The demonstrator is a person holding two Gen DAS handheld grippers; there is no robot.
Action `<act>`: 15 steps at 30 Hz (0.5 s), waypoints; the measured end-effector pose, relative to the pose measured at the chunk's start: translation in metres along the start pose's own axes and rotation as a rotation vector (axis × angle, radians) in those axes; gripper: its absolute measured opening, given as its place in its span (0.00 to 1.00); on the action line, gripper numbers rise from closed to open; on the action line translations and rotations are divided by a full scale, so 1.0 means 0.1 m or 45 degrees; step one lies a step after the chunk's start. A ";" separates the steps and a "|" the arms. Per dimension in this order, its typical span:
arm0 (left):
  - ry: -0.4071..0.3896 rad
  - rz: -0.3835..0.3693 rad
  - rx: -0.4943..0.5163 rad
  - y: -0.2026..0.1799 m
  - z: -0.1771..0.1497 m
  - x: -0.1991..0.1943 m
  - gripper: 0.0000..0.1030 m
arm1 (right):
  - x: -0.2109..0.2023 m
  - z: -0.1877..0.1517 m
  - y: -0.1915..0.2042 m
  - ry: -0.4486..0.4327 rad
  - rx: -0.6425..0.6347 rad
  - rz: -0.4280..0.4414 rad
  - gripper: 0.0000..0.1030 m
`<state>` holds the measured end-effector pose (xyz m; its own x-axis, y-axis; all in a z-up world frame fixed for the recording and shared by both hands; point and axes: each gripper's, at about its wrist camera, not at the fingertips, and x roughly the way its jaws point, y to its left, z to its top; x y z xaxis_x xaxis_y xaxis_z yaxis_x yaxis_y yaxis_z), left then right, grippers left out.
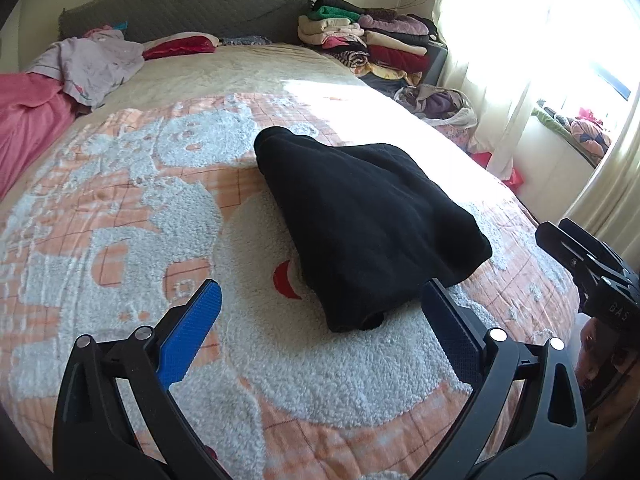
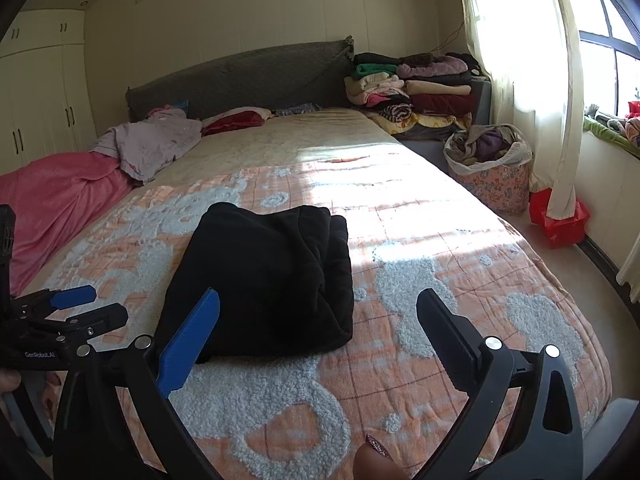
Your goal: Fold small clothes
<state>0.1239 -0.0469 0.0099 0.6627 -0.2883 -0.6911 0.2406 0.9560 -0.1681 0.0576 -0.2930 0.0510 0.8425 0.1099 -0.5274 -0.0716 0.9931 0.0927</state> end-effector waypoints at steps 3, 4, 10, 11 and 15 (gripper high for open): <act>-0.023 0.034 0.005 0.05 -0.08 -0.14 0.91 | -0.14 -0.03 0.07 -0.027 -0.002 0.004 0.96; -0.027 0.039 0.002 0.06 -0.10 -0.18 0.91 | -0.18 -0.05 0.10 -0.032 -0.008 0.003 0.96; -0.032 0.074 -0.006 0.16 -0.31 -0.39 0.91 | -0.38 -0.18 0.30 -0.060 -0.056 -0.012 0.96; -0.027 0.078 -0.006 0.17 -0.34 -0.40 0.91 | -0.40 -0.21 0.33 -0.058 -0.070 -0.018 0.96; 0.006 0.088 -0.024 0.20 -0.50 -0.42 0.91 | -0.48 -0.40 0.45 -0.029 -0.093 -0.034 0.96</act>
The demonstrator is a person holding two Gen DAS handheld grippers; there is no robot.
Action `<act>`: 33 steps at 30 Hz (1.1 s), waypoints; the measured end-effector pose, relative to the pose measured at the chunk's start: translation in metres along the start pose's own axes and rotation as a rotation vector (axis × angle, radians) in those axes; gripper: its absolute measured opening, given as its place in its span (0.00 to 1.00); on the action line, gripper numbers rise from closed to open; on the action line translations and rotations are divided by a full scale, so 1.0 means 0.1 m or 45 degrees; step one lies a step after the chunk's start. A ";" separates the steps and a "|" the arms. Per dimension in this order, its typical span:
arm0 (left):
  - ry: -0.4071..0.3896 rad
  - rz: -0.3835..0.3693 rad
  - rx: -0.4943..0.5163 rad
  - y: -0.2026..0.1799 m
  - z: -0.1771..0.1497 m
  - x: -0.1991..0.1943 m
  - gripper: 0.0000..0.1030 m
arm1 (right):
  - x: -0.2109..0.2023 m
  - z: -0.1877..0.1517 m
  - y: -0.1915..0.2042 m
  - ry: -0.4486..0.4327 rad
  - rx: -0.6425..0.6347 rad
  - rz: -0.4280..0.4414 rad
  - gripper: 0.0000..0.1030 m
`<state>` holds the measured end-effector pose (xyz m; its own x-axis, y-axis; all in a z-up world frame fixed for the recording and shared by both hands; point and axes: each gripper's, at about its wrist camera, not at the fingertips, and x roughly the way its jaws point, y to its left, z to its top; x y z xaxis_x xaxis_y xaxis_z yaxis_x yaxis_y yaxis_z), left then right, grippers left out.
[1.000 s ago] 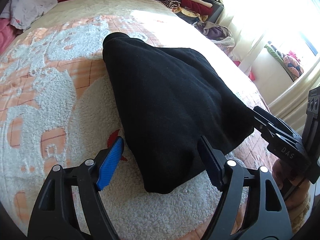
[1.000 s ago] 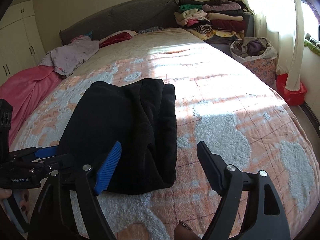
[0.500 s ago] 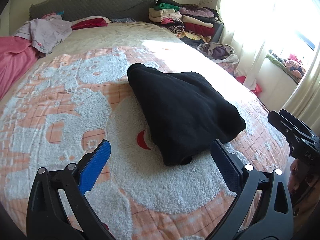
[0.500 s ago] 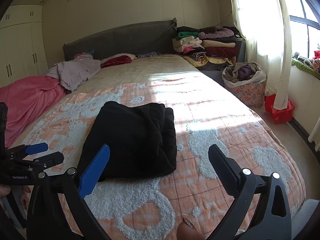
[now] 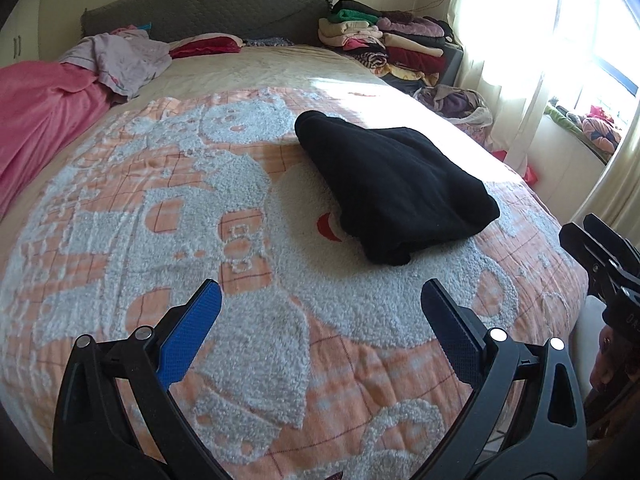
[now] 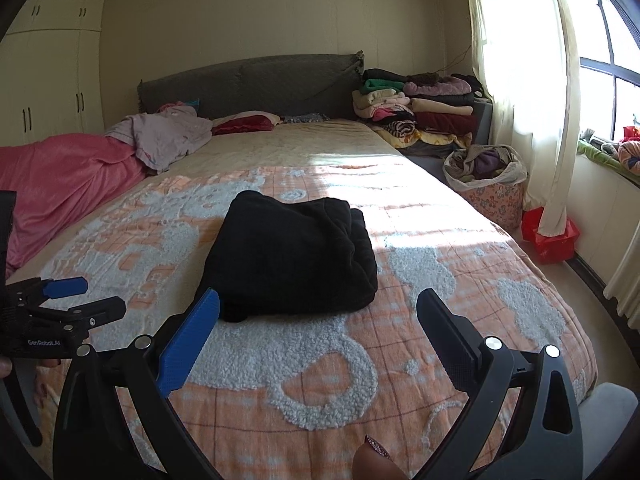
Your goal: Fold small clothes
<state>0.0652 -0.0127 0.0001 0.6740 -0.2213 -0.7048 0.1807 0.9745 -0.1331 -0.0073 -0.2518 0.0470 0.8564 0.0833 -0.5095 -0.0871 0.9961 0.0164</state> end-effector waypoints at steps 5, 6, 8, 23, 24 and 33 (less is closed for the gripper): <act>0.052 0.023 -0.010 0.02 -0.15 0.06 0.91 | 0.02 -0.29 0.09 0.076 0.020 -0.029 0.96; 0.051 0.027 -0.009 0.01 -0.16 0.07 0.91 | 0.05 -0.34 0.10 0.093 0.029 -0.033 0.96; 0.046 0.042 -0.002 -0.01 -0.19 0.07 0.91 | 0.09 -0.42 0.09 0.119 0.041 -0.044 0.96; 0.091 0.100 0.004 0.01 -0.27 0.21 0.91 | 0.15 -0.49 0.07 0.151 0.053 -0.021 0.96; 0.096 0.104 0.000 0.01 -0.27 0.22 0.91 | 0.15 -0.49 0.08 0.151 0.053 -0.023 0.96; 0.112 0.126 -0.001 0.02 -0.29 0.25 0.91 | 0.16 -0.50 0.10 0.155 0.047 -0.016 0.96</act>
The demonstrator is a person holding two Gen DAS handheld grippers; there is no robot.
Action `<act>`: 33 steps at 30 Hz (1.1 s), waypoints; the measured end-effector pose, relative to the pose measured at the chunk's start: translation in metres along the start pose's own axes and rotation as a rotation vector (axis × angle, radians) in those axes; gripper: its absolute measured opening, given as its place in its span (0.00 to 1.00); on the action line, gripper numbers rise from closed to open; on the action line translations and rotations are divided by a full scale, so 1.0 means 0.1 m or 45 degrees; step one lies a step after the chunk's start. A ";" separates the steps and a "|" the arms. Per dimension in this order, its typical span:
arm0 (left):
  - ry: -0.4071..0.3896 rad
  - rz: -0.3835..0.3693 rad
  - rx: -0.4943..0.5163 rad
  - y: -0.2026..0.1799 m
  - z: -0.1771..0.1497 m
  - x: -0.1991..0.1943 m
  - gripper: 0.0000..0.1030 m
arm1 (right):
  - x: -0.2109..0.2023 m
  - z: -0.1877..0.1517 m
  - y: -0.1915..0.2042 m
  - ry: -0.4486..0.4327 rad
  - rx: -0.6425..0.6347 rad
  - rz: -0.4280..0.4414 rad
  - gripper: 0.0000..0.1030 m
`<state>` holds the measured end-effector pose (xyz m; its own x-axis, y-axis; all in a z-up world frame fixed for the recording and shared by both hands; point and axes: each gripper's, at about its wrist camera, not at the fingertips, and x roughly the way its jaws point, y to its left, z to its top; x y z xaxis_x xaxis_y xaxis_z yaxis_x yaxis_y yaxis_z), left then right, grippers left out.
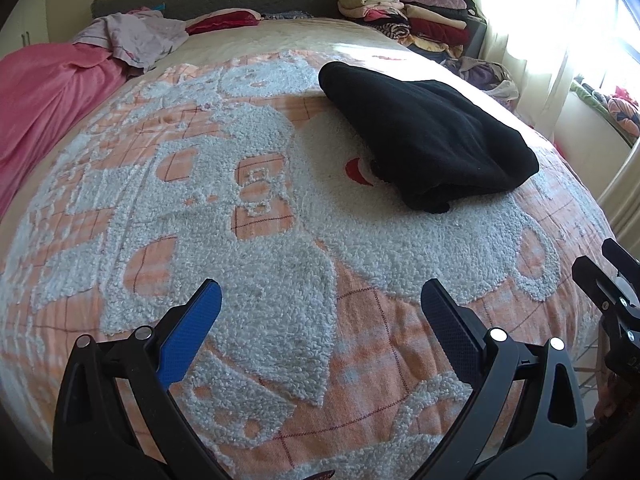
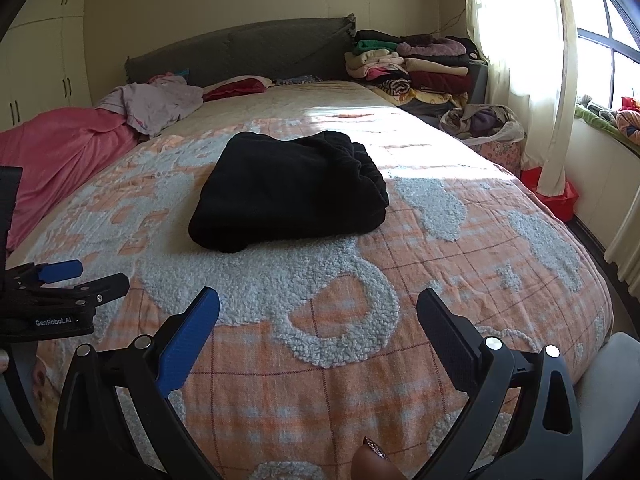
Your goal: Fold small clothes
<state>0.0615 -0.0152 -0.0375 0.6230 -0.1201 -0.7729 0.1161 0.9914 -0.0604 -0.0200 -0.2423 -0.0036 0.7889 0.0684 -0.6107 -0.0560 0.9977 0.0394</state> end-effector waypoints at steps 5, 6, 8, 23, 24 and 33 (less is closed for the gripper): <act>0.003 0.000 0.000 0.00 0.00 0.01 0.91 | -0.02 -0.01 0.03 -0.008 -0.018 -0.007 0.96; 0.002 0.003 0.000 0.00 0.00 0.02 0.91 | -0.02 -0.01 0.03 -0.010 -0.021 -0.007 0.96; 0.002 0.010 0.001 -0.01 0.00 0.02 0.91 | -0.01 -0.02 0.04 -0.007 -0.020 -0.004 0.96; -0.002 0.016 0.000 -0.01 0.00 0.02 0.91 | 0.00 -0.03 0.05 0.010 -0.003 0.023 0.96; -0.004 0.013 0.000 -0.01 0.00 0.02 0.91 | 0.01 -0.03 0.05 0.011 -0.003 0.024 0.96; -0.010 0.012 0.000 -0.01 0.00 0.01 0.91 | 0.01 -0.04 0.07 0.016 -0.003 0.027 0.96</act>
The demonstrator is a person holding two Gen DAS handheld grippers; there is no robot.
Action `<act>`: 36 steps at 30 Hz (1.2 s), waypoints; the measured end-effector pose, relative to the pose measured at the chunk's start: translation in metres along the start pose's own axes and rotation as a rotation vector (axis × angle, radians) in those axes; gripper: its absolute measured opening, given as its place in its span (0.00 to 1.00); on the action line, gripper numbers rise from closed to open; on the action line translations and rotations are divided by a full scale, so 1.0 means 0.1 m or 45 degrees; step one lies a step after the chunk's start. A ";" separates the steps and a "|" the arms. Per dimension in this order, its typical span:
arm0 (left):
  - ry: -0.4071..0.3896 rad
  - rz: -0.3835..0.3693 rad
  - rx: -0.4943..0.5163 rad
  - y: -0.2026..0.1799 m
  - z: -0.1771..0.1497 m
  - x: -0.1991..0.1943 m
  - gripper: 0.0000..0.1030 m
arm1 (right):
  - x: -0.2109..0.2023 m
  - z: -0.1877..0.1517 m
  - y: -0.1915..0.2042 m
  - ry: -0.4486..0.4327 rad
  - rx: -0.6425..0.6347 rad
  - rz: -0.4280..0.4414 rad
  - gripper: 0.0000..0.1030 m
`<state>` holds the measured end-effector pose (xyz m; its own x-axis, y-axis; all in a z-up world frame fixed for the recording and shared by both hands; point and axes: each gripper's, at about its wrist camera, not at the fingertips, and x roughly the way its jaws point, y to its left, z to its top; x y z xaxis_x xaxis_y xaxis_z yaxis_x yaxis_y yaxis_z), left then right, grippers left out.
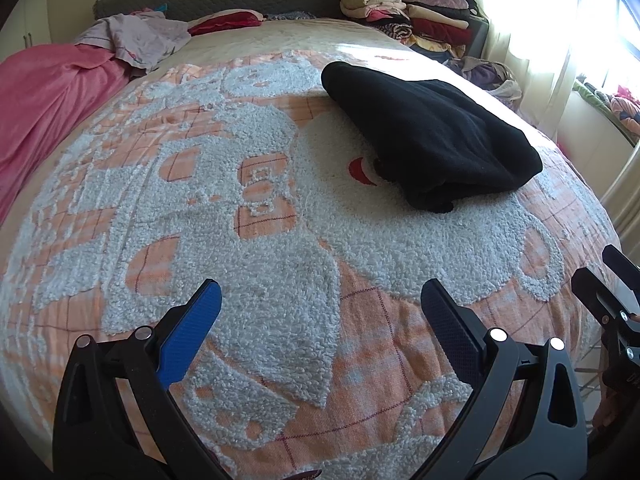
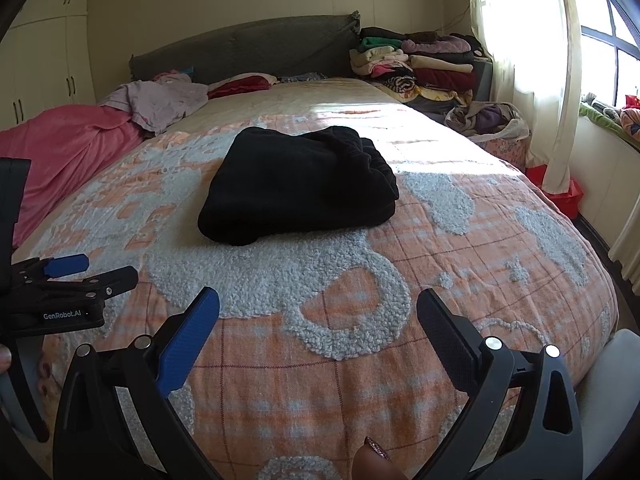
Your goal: Fold small clothes
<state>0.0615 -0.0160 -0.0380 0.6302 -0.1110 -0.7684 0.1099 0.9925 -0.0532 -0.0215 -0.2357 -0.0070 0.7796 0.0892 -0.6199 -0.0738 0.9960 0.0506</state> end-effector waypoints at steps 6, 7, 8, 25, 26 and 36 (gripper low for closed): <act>-0.001 0.003 0.001 0.00 0.00 -0.01 0.91 | 0.01 -0.01 0.01 0.003 0.003 -0.003 0.96; -0.002 0.003 0.001 0.00 0.00 -0.01 0.91 | 0.01 -0.02 0.01 0.003 0.003 -0.002 0.96; -0.002 0.005 0.000 0.00 0.00 -0.01 0.91 | 0.01 -0.01 0.01 0.002 0.003 -0.003 0.96; -0.017 0.019 -0.014 0.02 0.02 -0.06 0.91 | 0.01 -0.04 0.00 0.010 0.000 -0.012 0.96; -0.018 0.019 -0.015 0.02 0.02 -0.06 0.91 | 0.00 -0.05 0.00 0.010 0.001 -0.014 0.96; -0.022 0.034 -0.015 0.00 0.01 -0.08 0.91 | 0.00 -0.05 -0.01 0.013 -0.003 -0.017 0.96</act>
<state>0.0573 -0.0150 -0.0309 0.6463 -0.0848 -0.7584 0.0838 0.9957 -0.0400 -0.0245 -0.2363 -0.0110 0.7739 0.0759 -0.6288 -0.0648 0.9971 0.0406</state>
